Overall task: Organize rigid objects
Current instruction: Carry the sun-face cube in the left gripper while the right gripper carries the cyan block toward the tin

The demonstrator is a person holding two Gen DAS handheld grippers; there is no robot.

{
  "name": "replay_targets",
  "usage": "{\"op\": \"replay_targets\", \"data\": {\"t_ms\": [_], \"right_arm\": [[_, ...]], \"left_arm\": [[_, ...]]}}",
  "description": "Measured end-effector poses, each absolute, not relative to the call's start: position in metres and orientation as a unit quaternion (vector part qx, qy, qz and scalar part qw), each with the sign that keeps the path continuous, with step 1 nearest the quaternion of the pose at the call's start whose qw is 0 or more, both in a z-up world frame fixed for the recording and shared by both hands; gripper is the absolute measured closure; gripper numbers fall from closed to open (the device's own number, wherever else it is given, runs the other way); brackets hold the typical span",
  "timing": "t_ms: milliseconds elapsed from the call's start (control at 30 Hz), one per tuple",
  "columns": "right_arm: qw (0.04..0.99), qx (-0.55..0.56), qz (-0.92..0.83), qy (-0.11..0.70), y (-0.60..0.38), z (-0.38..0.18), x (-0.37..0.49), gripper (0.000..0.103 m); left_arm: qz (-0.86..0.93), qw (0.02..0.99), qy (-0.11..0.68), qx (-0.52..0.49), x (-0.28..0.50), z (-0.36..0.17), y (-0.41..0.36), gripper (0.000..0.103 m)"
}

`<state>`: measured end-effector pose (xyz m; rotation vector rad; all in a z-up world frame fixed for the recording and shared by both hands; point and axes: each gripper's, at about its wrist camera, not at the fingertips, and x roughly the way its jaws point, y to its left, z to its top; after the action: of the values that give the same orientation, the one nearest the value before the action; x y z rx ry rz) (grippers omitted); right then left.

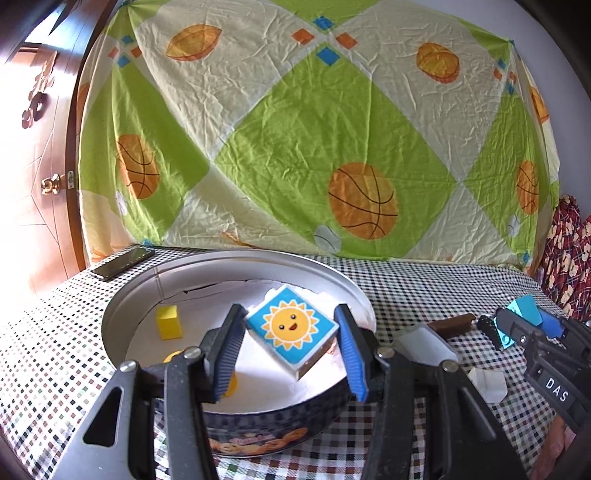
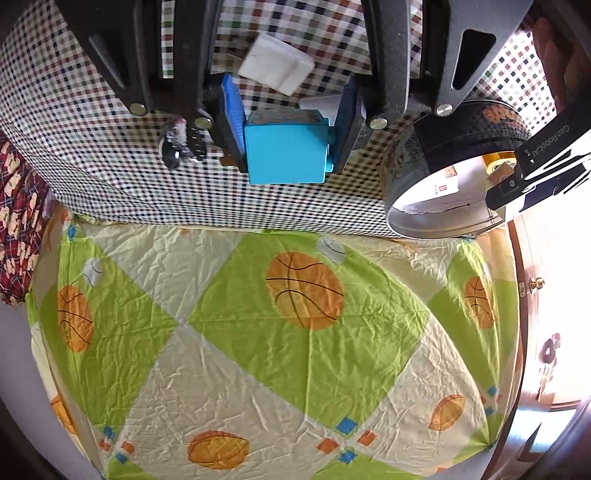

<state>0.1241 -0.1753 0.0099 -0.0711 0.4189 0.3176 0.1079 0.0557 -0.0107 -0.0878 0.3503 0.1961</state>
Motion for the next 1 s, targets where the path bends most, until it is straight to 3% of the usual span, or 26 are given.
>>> {"op": "replay_targets", "data": {"t_ms": [1000], "right_arm": [[0.956,-0.057,0.204,0.204,-0.121,0.011,0.124,0.058]], "left_arm": [[0.142,0.971,0.186,-0.053,0.110,-0.012,0.101,0.054]]}}
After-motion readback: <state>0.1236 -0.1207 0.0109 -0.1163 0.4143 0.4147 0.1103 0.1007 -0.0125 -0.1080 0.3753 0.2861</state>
